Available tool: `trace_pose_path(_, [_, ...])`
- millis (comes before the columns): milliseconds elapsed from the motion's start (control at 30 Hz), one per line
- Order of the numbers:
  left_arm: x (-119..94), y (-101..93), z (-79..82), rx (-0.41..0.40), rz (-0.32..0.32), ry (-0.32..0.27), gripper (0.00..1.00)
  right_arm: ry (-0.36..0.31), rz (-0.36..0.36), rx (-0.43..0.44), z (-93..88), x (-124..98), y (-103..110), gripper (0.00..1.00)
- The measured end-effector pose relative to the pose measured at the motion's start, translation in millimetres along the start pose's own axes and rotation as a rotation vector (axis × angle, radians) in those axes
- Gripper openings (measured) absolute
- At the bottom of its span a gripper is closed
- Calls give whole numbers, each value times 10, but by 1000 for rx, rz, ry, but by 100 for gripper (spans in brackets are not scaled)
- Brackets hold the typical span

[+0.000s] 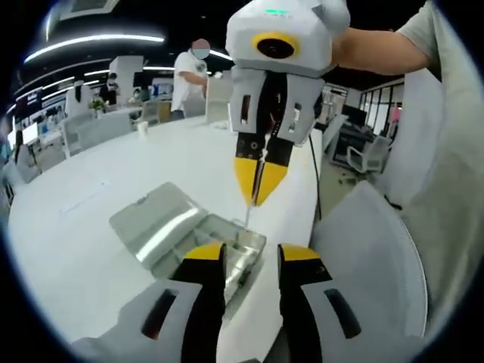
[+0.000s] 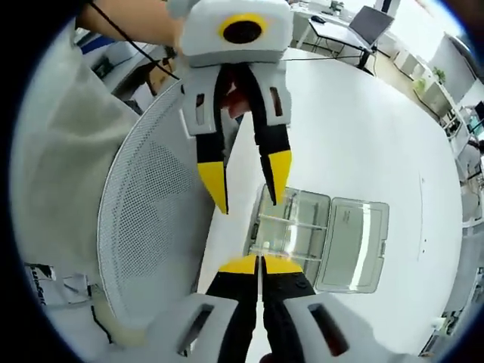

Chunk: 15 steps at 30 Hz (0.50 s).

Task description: Insert the divider into the dual guide fixture by aligning both edges with the guide slots and pushing it downward to the bottom, including one-sided entry, uneven engagement, binding, and posture correction.

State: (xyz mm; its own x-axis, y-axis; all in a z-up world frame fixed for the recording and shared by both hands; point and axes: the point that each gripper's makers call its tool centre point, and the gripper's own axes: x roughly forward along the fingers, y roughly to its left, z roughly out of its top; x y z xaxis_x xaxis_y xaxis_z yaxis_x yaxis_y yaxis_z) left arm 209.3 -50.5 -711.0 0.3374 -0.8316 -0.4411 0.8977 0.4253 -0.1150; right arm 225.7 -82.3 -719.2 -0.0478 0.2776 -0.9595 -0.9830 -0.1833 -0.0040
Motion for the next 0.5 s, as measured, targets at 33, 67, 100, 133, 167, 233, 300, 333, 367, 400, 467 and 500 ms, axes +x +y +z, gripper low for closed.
trace_pose_path(33, [-3, 0, 1, 1, 3, 0, 27, 9, -3, 2, -21, 9, -16, 0])
trace_pose_path(67, [-4, -1, 4, 0, 5, -1, 28, 20, -10, 10, -47, 24, -49, 0])
trace_pose_path(100, [-6, -7, 8, -1, 8, -2, 29, 22, -11, 15, -54, 29, -62, 0])
trace_pose_path(133, [-7, -13, 11, -1, 10, -2, 30, 24, -11, 26, -59, 34, -79, 0])
trace_pose_path(167, [-8, -18, 12, -2, 11, -3, 31, 26, -17, 29, -62, 40, -107, 0])
trace_pose_path(233, [-8, -19, 3, -3, 16, 0, 34, 23, -18, 36, -56, 50, -133, 0])
trace_pose_path(300, [-12, -22, -6, -4, 19, 2, 35, 31, -26, 50, -66, 73, -177, 0])
trace_pose_path(333, [-13, -18, -9, -5, 21, 2, 35, 31, -26, 53, -64, 80, -190, 0])
trace_pose_path(367, [-15, -13, -11, -6, 24, 1, 36, 31, -24, 54, -63, 92, -199, 0])
trace_pose_path(400, [-17, -14, -14, -10, 28, 2, 36, 32, -24, 58, -57, 106, -214, 0])
trace_pose_path(467, [-18, -1, -24, -14, 36, 4, 38, 32, -21, 62, -41, 132, -233, 0])
trace_pose_path(500, [-17, 3, -28, -16, 39, 4, 38, 31, -19, 68, -29, 145, -237, 0])
